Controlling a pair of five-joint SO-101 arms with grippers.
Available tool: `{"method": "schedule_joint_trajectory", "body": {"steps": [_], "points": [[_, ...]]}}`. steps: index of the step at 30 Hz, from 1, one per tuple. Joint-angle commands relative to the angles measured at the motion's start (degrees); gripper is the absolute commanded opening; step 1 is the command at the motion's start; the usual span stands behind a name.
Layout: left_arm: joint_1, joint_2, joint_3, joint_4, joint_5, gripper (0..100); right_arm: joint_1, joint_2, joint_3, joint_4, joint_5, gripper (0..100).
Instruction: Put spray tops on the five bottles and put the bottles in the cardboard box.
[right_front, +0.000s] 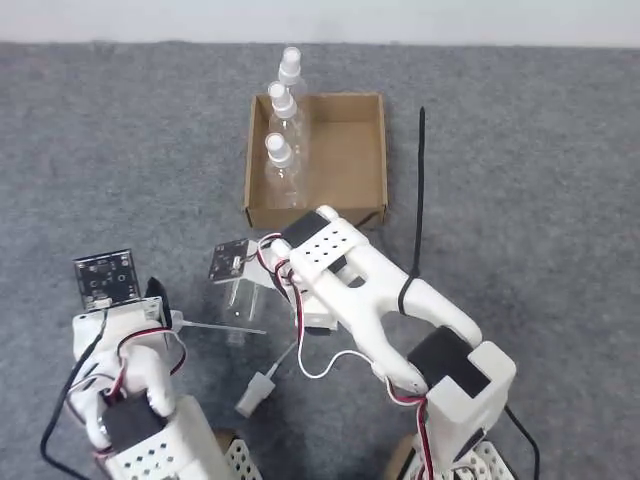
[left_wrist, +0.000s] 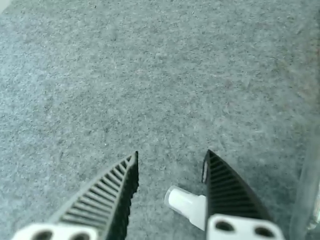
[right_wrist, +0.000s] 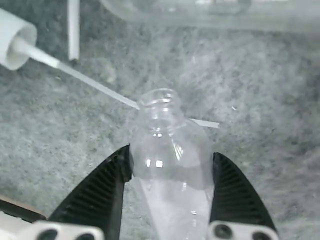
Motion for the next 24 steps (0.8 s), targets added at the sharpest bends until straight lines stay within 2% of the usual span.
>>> {"method": "schedule_joint_trajectory", "body": {"steps": [1,12,24], "points": [[0.2,-1.1,-0.3,0.2,0.3,20,1.9,-4.8,-0.9,0.8,-3.9,12.8],[0.2,-1.2,-0.3,0.0,0.3,20,7.8,-4.8,-6.7,6.5,-5.3,12.5],[0.1,-1.2,-0.2,0.0,0.3,20,7.4,-4.5,-6.5,4.3,-5.4,12.8]]}}
